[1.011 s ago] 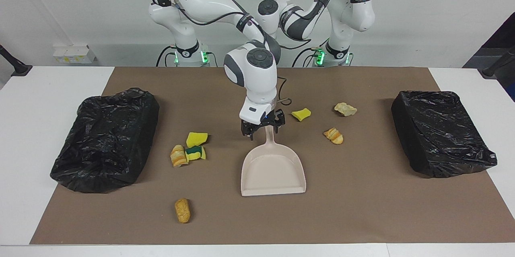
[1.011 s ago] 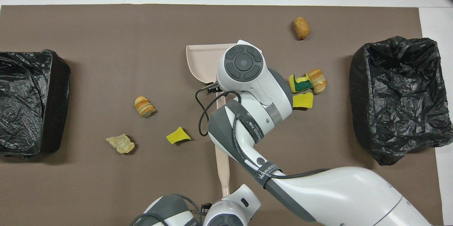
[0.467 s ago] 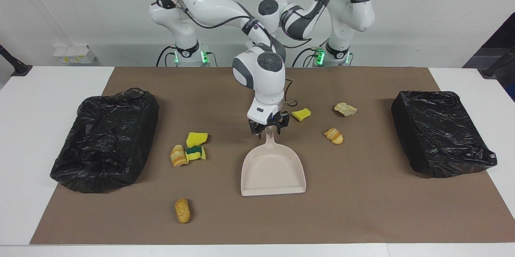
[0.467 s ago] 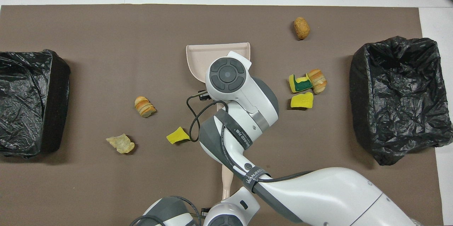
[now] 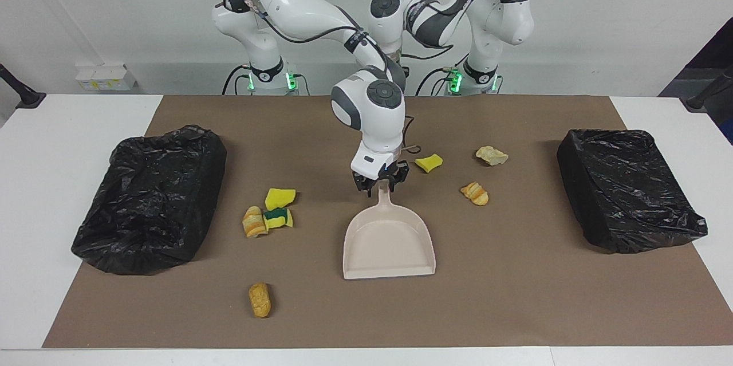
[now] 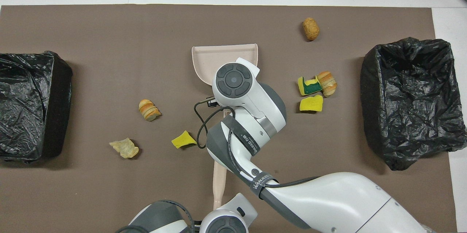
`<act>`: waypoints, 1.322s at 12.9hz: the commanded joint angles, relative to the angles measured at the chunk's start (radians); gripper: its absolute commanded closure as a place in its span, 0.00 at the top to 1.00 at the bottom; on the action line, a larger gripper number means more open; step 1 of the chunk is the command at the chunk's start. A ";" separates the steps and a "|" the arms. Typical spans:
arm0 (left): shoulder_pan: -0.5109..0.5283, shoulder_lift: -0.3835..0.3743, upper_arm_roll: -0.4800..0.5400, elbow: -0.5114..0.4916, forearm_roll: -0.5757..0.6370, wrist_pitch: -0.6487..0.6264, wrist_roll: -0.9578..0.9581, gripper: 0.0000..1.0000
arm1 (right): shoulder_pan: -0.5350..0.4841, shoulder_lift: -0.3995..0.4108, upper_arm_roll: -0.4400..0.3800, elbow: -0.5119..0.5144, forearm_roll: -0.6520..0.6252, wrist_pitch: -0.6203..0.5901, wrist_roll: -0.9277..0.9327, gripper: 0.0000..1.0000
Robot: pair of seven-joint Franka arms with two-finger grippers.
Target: Sweep and dump trash in bin
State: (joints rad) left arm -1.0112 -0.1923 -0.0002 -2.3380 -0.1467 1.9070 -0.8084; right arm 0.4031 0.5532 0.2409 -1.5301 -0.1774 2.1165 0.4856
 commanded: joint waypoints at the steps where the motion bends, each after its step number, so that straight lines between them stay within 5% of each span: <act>1: 0.054 -0.111 -0.001 -0.014 0.054 -0.147 -0.017 0.00 | -0.007 -0.010 0.006 -0.015 -0.007 0.000 0.034 0.10; 2: 0.100 -0.137 -0.001 -0.017 0.055 -0.176 -0.020 0.00 | -0.021 -0.009 0.006 -0.015 -0.010 0.006 0.024 0.00; 8: 0.327 -0.190 -0.003 -0.060 0.116 -0.233 -0.258 0.00 | -0.061 -0.078 0.008 -0.012 -0.005 -0.036 -0.092 0.00; 13: 0.477 -0.194 -0.003 -0.096 0.206 -0.230 -0.253 0.00 | -0.133 -0.147 0.008 -0.018 0.007 -0.153 -0.589 0.00; 17: 0.531 -0.230 -0.006 -0.222 0.239 -0.163 -0.218 0.00 | -0.142 -0.162 0.008 -0.019 0.030 -0.223 -0.977 0.00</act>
State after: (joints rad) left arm -0.4973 -0.3710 0.0071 -2.4756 0.0688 1.6930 -1.0333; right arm 0.2749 0.4173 0.2383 -1.5269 -0.1679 1.9177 -0.3326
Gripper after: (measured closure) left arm 0.722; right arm 0.683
